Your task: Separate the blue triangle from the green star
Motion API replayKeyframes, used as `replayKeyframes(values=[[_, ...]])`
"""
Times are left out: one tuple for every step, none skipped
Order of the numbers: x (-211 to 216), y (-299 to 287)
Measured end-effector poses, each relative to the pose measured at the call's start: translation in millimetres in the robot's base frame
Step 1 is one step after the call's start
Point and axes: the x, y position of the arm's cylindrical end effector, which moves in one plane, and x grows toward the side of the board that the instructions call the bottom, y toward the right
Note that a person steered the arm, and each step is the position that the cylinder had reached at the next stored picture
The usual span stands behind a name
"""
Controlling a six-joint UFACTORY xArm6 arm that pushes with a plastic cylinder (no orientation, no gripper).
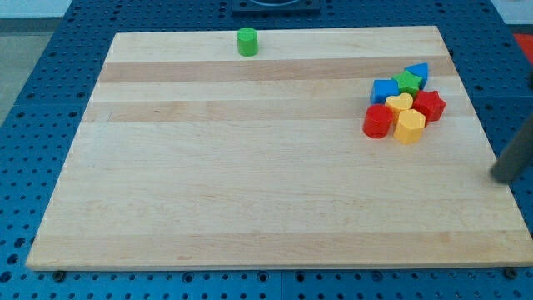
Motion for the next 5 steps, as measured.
replayKeyframes(values=[[-62, 20], [-119, -1], [-154, -63], [-166, -126], [-179, -134]])
